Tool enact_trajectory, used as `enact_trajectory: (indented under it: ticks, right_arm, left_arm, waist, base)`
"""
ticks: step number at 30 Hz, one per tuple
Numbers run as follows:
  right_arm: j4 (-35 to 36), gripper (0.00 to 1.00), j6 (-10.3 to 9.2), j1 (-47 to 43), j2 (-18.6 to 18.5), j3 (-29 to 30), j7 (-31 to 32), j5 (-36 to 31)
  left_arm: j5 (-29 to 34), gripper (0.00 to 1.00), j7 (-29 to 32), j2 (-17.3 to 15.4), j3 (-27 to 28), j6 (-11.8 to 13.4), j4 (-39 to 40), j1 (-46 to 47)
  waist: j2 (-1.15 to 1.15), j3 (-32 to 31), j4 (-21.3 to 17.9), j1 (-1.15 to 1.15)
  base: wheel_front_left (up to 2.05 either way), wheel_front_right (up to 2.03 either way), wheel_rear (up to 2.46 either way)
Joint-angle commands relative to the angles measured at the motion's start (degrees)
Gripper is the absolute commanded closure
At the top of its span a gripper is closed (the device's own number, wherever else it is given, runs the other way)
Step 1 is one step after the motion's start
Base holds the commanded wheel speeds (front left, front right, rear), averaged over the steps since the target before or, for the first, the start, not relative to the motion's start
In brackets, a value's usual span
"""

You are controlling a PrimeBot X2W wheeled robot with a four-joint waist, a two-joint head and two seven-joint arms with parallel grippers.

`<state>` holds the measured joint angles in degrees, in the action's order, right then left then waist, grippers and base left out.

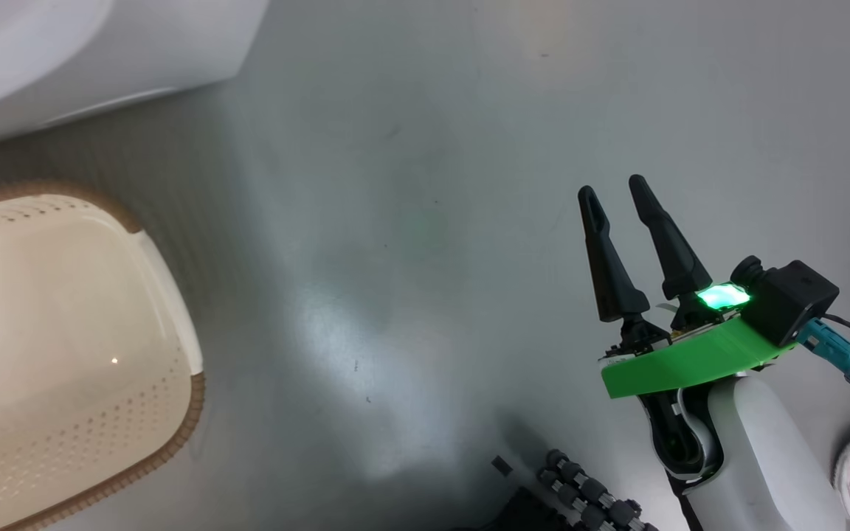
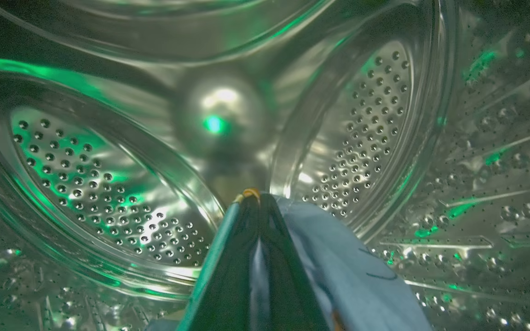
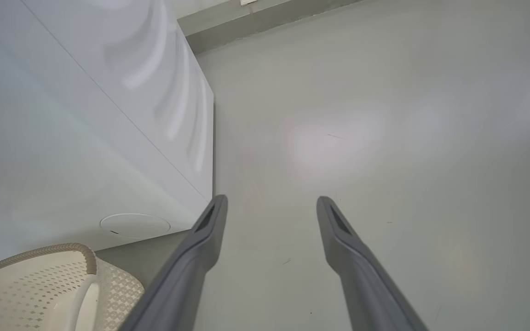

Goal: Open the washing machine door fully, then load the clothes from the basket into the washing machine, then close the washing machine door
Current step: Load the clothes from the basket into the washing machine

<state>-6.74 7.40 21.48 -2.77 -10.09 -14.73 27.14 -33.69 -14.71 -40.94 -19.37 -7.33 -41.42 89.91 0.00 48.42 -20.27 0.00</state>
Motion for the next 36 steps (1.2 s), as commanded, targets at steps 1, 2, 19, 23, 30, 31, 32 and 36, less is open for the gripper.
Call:
enact_trajectory:
  ticks: [1,2,19,23,30,31,32,36]
  right_arm:
    - [1.2,0.00,0.09,-0.8,-0.1,-1.2,-0.3,0.4]
    - [1.1,0.00,0.09,-0.7,-0.1,-1.4,-0.3,0.5]
    - [0.7,0.00,0.09,-0.2,-0.1,-2.1,-0.3,-0.1]
    - [0.5,0.00,0.09,-0.1,-0.1,-2.3,-0.3,-0.2]
    - [0.2,0.00,0.09,0.2,-0.1,-1.9,-0.3,-0.4]
    - [0.1,0.00,0.09,0.3,-0.1,-1.8,-0.3,-0.5]
    - [0.1,0.00,0.09,0.3,-0.1,-1.6,-0.3,-0.7]
    - [-0.1,0.00,0.09,0.4,-0.1,-1.0,-0.3,-1.3]
  left_arm:
    - [0.0,1.00,-0.3,-3.7,0.1,-0.2,1.0,2.5]
    - [-0.1,1.00,-0.3,-3.9,-0.1,-0.2,1.0,3.5]
    - [-0.7,1.00,-0.3,-3.1,-6.4,-0.2,-8.0,3.9]
    - [-1.1,0.00,-0.3,-2.7,-8.0,-0.2,-10.1,4.0]
    - [-1.9,0.00,-0.3,-2.5,-9.7,-0.2,-10.6,4.0]
    - [-2.0,0.00,-0.3,-2.4,-9.8,-0.2,-10.5,3.7]
    - [-2.2,0.00,-0.3,-2.3,-9.9,-0.2,-10.4,3.4]
    - [-3.6,0.00,-0.3,-1.8,-10.2,-0.2,-10.7,1.7]
  waist:
    - [0.00,1.1,-1.0,0.00]
    - [0.00,1.1,-1.0,0.00]
    - [0.00,1.1,0.0,0.00]
    - [0.00,0.8,0.2,0.00]
    - [0.00,0.1,0.5,0.00]
    - [0.00,-0.2,0.7,0.00]
    - [0.00,-0.5,0.9,0.00]
    - [0.00,-1.8,1.7,0.00]
  base:
    - [0.00,0.00,0.00]
    - [0.00,0.00,0.00]
    - [0.00,0.00,0.00]
    - [0.00,0.00,0.00]
    - [0.00,0.00,0.00]
    - [0.00,0.00,0.00]
    - [0.00,0.00,0.00]
    - [0.00,0.00,0.00]
